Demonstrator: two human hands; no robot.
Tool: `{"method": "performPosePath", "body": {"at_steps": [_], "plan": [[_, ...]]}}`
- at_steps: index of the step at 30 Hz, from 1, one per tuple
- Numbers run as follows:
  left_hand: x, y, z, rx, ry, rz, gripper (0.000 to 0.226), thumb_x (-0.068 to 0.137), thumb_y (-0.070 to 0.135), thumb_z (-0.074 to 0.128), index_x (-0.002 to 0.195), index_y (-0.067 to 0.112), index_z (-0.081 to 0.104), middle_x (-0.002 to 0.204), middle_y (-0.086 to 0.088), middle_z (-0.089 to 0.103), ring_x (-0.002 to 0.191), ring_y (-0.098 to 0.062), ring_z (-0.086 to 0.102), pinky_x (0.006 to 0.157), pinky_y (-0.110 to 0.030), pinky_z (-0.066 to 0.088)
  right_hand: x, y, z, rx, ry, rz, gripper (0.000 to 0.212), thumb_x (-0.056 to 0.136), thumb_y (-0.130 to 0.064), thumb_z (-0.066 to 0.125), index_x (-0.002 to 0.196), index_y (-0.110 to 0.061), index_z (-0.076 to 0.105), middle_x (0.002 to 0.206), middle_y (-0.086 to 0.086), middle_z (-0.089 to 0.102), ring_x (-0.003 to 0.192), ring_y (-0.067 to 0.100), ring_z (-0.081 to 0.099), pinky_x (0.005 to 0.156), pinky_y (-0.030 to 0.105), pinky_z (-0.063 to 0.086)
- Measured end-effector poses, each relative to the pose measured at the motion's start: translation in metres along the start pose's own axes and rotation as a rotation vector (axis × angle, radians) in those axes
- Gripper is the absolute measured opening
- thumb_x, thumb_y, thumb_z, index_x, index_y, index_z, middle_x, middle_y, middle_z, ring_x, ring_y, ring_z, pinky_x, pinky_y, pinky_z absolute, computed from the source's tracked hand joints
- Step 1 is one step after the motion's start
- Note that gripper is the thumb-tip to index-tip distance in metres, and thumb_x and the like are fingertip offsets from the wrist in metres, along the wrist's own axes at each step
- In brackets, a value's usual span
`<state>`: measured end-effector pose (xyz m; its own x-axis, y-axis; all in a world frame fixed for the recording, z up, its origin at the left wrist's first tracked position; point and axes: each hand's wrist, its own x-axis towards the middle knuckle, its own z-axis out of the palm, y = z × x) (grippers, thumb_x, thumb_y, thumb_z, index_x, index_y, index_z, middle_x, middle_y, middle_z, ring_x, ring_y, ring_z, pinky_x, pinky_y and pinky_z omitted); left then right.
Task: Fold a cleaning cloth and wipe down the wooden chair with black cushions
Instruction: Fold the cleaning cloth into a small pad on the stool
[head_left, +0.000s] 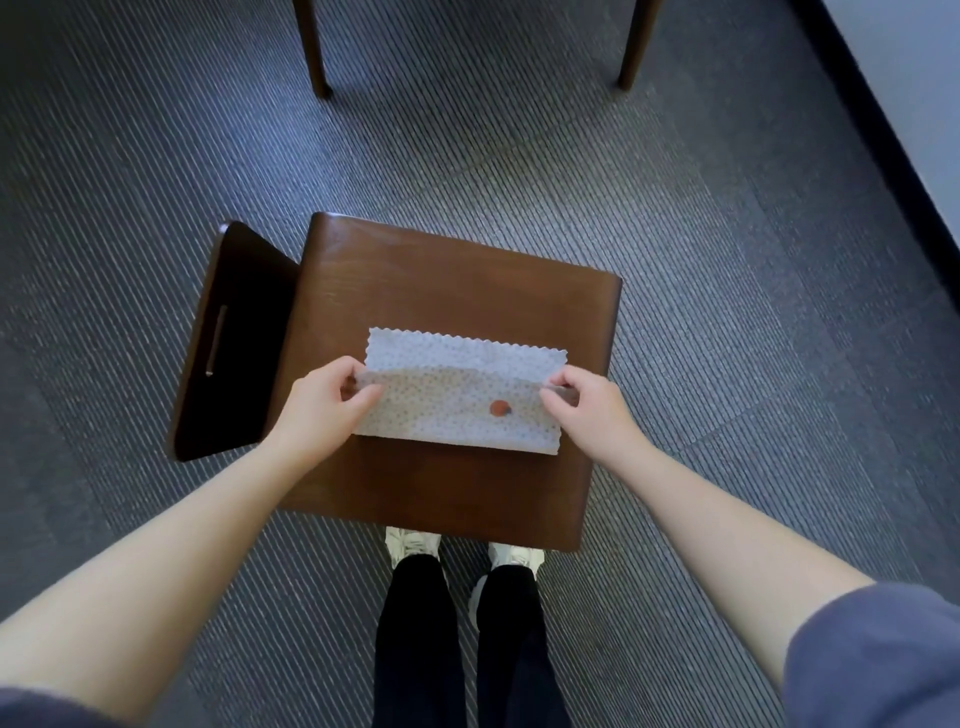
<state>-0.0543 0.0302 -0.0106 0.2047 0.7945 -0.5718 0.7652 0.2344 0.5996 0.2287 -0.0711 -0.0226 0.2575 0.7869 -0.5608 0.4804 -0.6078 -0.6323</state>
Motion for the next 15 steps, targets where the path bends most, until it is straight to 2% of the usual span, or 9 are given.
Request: {"method": "performPosePath", "body": {"at_steps": [2,5,8,12,15], "plan": [[0.014,0.005,0.002,0.01,0.033,-0.023,0.013,0.094,0.025,0.06,0.089,0.013,0.063,0.089,-0.002,0.07,0.088,-0.02,0.065,0.073,-0.031,0.05,0.014,-0.002,0.0,-0.005,0.04,0.031,0.019,0.092,-0.025,0.059,0.074,-0.027,0.053,0.077,-0.015,0.058,0.073,0.009,0.055,0.064,0.028,0.041],[0.033,0.012,0.008,0.086,0.071,-0.052,0.013,0.096,0.024,0.055,0.092,0.015,0.063,0.086,-0.005,0.068,0.083,-0.021,0.062,0.067,-0.032,0.047,0.031,-0.004,0.001,-0.049,0.062,0.096,0.019,0.092,-0.028,0.056,0.074,-0.025,0.054,0.078,-0.011,0.06,0.074,0.011,0.056,0.062,0.03,0.042],[0.049,0.015,0.01,0.152,0.084,-0.072,0.015,0.097,0.025,0.052,0.093,0.014,0.062,0.083,-0.005,0.066,0.081,-0.023,0.06,0.071,-0.037,0.047,0.042,-0.006,0.003,-0.116,0.073,0.143,0.016,0.092,-0.029,0.053,0.079,-0.022,0.057,0.08,-0.007,0.063,0.075,0.013,0.058,0.064,0.032,0.046],[0.061,0.018,0.014,0.26,0.047,-0.088,0.02,0.096,0.026,0.05,0.085,0.013,0.06,0.075,-0.002,0.063,0.076,-0.022,0.058,0.064,-0.037,0.045,0.05,-0.008,0.006,-0.202,0.084,0.182,0.013,0.093,-0.025,0.051,0.081,-0.023,0.057,0.081,-0.003,0.064,0.077,0.018,0.059,0.065,0.035,0.049],[0.063,0.02,0.017,0.305,0.053,-0.103,0.021,0.095,0.025,0.05,0.079,0.014,0.056,0.072,-0.002,0.061,0.07,-0.021,0.057,0.056,-0.033,0.041,0.052,-0.01,0.009,-0.226,0.092,0.212,0.01,0.093,-0.023,0.05,0.084,-0.023,0.056,0.081,-0.005,0.062,0.072,0.018,0.059,0.058,0.032,0.046]]}}
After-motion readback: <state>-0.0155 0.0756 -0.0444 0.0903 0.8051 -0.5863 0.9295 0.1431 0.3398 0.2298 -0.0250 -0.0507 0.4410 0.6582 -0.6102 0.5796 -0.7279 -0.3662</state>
